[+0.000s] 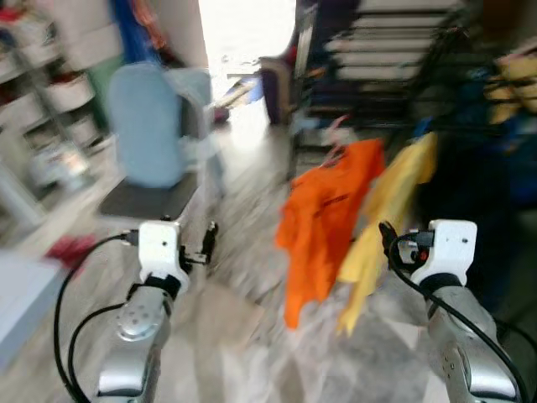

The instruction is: Hang hanger

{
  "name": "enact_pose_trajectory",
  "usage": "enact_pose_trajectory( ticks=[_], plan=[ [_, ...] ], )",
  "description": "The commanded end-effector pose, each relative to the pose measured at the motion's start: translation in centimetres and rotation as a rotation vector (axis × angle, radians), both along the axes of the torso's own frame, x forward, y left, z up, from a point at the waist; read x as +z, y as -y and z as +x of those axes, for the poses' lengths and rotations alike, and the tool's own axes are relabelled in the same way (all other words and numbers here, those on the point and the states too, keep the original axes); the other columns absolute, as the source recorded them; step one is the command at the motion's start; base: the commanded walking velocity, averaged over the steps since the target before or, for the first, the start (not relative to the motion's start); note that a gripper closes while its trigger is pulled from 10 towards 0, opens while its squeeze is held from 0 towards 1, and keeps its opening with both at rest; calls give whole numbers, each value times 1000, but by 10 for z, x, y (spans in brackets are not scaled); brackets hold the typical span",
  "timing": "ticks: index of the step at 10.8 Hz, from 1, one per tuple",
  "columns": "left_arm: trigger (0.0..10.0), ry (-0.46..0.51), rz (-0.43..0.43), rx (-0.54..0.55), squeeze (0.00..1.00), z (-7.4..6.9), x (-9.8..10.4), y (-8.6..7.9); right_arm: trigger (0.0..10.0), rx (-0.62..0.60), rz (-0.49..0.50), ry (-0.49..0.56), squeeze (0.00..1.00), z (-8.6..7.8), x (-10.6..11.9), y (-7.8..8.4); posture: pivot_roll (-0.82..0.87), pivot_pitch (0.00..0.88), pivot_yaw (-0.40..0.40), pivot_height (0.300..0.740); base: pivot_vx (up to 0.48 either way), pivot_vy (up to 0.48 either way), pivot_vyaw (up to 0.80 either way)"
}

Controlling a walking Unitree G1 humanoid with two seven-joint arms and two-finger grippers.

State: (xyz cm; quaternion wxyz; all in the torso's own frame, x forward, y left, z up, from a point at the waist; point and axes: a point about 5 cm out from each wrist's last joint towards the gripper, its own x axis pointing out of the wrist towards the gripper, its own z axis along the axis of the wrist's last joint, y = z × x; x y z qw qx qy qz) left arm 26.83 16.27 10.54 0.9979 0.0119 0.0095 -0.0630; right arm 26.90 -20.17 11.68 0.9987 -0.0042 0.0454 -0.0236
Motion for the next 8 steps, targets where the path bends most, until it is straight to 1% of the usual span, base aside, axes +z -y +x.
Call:
enact_pose_trajectory(
  ticks=[1, 5, 8],
  plan=[
    [10000, 4, 4, -4, 0, 2, 2, -3, 10000, 17, 12, 4, 0, 1, 0, -8, -145, 0, 52, 740, 390, 0, -800],
    [10000, -3, -6, -19, 0, 1, 1, 2, 10000, 0, 11, 4, 0, 0, -1, -5, -149, 0, 56, 740, 388, 0, -800],
    [10000, -7, -14, -31, 0, 2, 0, 4, 10000, 5, 12, 5, 0, -1, 0, -5, -153, 0, 59, 740, 475, 0, 0]
  ],
)
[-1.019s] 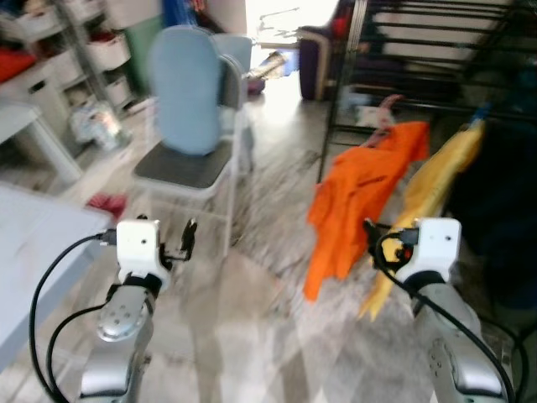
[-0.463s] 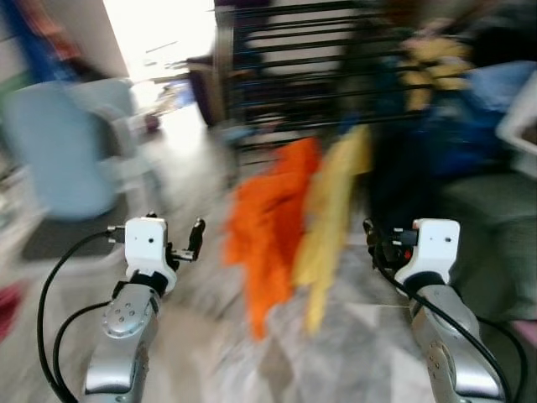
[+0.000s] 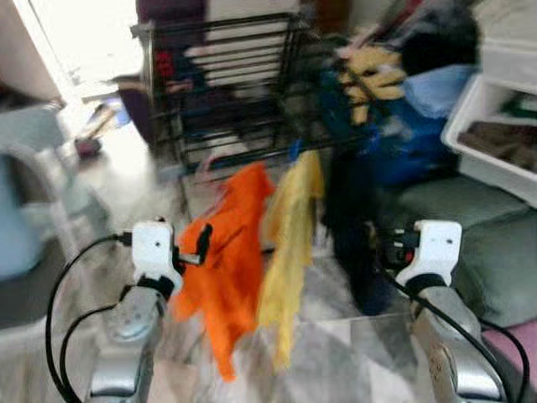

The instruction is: Hang hanger

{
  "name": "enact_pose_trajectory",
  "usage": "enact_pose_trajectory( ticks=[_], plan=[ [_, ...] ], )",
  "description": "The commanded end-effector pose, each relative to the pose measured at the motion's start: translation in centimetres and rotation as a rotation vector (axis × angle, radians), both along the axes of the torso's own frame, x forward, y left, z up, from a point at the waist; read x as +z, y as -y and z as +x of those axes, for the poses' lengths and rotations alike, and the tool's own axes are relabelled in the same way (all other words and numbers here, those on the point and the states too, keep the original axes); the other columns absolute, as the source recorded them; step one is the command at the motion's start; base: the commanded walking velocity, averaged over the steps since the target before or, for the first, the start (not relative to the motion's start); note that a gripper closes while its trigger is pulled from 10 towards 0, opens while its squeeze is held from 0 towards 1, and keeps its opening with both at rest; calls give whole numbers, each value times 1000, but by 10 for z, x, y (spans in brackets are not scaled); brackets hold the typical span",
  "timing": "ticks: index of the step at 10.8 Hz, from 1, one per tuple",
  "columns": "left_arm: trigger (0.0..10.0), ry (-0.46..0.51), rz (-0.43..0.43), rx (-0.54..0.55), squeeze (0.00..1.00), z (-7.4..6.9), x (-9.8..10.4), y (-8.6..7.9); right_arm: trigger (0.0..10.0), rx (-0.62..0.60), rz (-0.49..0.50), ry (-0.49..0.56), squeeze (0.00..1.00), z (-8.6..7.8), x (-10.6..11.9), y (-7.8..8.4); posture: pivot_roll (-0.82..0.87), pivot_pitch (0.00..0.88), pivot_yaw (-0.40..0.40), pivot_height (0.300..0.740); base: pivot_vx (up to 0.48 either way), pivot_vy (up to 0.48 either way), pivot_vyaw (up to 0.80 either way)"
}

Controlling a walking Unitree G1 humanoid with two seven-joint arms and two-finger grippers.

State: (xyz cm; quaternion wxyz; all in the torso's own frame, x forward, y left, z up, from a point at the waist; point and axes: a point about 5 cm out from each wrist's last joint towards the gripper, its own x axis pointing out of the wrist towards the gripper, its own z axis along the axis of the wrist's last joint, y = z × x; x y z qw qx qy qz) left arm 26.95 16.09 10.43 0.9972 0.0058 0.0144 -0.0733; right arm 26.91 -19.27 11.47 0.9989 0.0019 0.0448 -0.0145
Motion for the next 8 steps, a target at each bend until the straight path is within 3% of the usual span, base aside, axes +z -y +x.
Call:
enact_pose_trajectory(
  ticks=[1, 3, 6, 8],
  plan=[
    [10000, 3, -3, -16, 0, 1, 2, 4, 10000, -19, -10, 7, 0, 0, 2, 4, -154, 0, 60, 740, 472, 0, 0],
    [10000, -8, -14, -23, 0, 1, 1, 6, 10000, -40, -32, -8, 0, 0, 0, 7, -156, 0, 62, 740, 471, 0, 0],
    [10000, -24, -29, -31, 0, -1, -1, 8, 10000, -19, 0, -51, 0, -2, -7, 4, -156, 0, 64, 740, 371, 302, 0],
    [10000, -35, -31, -38, 0, -1, -2, 9, 10000, -5, 12, -82, 0, -3, -12, 1, -154, 0, 65, 740, 124, 367, 0]
  ],
)
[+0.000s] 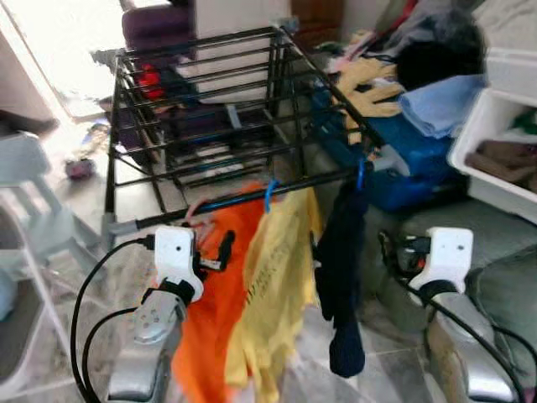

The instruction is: Hang hanger

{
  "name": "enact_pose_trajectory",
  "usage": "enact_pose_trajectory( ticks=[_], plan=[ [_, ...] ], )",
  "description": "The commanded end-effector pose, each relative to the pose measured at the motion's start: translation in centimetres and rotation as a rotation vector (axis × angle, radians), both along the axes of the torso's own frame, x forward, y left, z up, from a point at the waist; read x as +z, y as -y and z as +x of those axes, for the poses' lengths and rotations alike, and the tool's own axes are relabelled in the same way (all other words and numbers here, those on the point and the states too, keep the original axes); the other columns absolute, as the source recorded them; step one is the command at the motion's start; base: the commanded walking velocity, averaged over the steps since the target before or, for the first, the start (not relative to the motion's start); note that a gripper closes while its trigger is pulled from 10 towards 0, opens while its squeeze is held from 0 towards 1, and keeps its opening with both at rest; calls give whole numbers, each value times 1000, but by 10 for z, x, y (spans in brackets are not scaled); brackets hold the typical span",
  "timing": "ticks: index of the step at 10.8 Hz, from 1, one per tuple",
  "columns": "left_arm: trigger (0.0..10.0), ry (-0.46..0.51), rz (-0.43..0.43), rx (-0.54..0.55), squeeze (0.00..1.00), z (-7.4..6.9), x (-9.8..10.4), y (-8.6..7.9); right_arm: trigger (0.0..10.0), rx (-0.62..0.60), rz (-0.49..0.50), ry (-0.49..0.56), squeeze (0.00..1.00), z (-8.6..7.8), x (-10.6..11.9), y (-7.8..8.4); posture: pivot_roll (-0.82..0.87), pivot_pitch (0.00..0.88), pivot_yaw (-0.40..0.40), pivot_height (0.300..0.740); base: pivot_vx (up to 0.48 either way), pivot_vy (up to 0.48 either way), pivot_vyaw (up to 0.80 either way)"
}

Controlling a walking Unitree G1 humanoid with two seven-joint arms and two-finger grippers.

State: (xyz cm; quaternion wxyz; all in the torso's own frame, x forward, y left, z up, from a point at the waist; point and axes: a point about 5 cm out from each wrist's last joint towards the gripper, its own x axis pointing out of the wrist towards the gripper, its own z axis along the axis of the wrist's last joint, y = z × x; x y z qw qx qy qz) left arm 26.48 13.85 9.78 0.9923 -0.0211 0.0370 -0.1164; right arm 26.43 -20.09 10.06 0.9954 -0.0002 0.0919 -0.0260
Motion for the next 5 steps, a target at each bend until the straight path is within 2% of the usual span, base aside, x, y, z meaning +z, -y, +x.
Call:
enact_pose_trajectory(
  ticks=[1, 3, 5],
  plan=[
    [10000, 11, 19, 35, 0, 2, 4, -12, 10000, 43, 38, -37, 0, -1, -6, -11, -155, 0, 65, 740, 0, 0, 0],
    [10000, 6, 19, 30, 0, 2, 4, -10, 10000, 88, 55, -53, 0, -4, -8, -19, -156, 0, 67, 740, 0, 0, 0],
    [10000, 3, 23, 22, 0, 1, 4, -9, 10000, 137, 63, -131, 0, -6, -19, -28, -153, 0, 66, 740, 0, 0, 0]
  ],
)
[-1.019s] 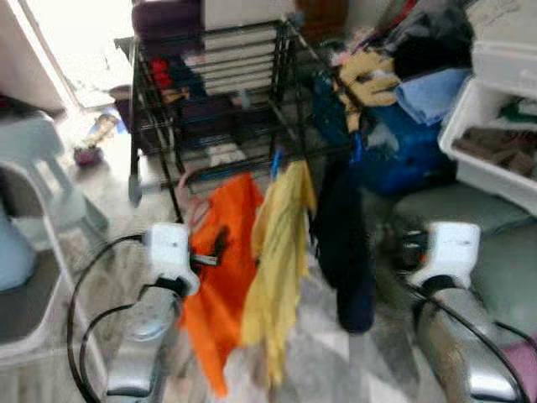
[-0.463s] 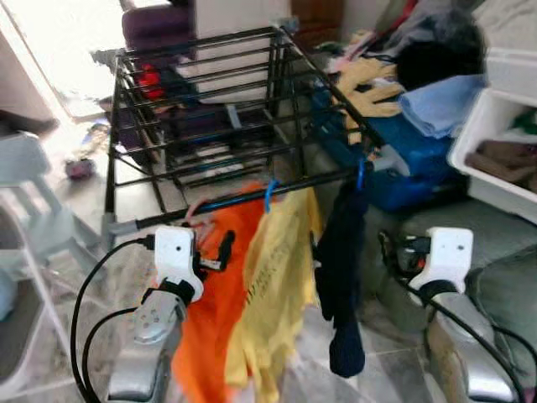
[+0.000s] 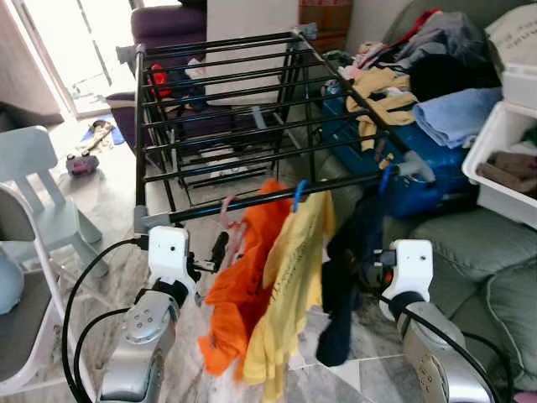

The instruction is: Hang hanger

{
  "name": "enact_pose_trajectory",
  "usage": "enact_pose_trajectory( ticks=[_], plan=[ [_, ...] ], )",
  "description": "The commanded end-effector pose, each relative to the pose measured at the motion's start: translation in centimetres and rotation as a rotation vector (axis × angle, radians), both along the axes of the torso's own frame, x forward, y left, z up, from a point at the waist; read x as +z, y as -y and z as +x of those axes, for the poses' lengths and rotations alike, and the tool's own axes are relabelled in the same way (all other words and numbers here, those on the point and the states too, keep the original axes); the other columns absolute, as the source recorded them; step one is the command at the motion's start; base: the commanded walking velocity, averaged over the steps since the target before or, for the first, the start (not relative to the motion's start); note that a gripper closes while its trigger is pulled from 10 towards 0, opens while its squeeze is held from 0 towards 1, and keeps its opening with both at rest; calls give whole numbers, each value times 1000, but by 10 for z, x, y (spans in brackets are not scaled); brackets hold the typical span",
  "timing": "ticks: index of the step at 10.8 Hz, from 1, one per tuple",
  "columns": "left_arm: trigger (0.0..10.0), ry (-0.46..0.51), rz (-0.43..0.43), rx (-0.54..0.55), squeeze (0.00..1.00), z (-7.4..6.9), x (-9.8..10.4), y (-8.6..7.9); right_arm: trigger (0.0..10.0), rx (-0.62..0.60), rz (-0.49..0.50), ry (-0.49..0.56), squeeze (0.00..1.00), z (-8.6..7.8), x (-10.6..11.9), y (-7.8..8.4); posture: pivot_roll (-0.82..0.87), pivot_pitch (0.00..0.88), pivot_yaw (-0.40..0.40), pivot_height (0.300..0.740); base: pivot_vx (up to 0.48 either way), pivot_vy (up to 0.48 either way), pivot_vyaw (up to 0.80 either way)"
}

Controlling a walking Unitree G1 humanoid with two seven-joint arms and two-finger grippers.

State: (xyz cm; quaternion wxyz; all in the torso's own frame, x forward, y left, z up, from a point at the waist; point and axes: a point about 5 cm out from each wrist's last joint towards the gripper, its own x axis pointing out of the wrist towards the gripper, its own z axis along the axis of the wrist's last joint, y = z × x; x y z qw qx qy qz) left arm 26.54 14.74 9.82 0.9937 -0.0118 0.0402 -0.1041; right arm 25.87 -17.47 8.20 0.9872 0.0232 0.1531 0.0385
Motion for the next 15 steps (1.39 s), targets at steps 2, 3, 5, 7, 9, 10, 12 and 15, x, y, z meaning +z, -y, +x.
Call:
enact_pose_trajectory(
  ticks=[2, 3, 5, 7, 9, 10, 12, 15],
  plan=[
    [10000, 5, 7, -9, 0, 0, 3, 1, 10000, -46, -49, -22, 0, 4, -3, 4, -146, 0, 63, 740, 0, 0, 0],
    [10000, 4, 9, -11, 0, 0, 3, 1, 10000, -41, -37, -32, 0, 5, -4, 3, -145, 0, 64, 740, 0, 0, 0],
    [10000, 9, 11, -16, 0, 0, 4, 2, 10000, -29, -33, -37, 0, 9, -4, 1, -144, 0, 64, 740, 0, 0, 0],
    [10000, 6, 10, -13, 0, 0, 3, 2, 10000, 87, 32, -53, 0, 16, -3, -21, -147, 0, 65, 740, 0, 0, 0],
    [10000, 3, 10, -16, 0, -1, 3, 2, 10000, 105, -10, -178, 0, 12, -21, -29, -139, 0, 65, 740, 0, 0, 0],
    [10000, 3, 9, -15, 0, -1, 3, 2, 10000, 59, -24, -213, 0, 8, -27, -22, -139, 0, 65, 740, 0, 0, 0],
    [10000, -11, 6, -16, 0, -3, 1, 1, 10000, -57, -75, -210, 0, 5, -21, 6, -150, 0, 71, 740, 0, 0, 0],
    [10000, -11, -2, -44, 0, 1, 1, 9, 10000, -177, -194, -177, 0, 12, -12, 36, -162, 0, 76, 740, 0, 0, 0]
  ],
)
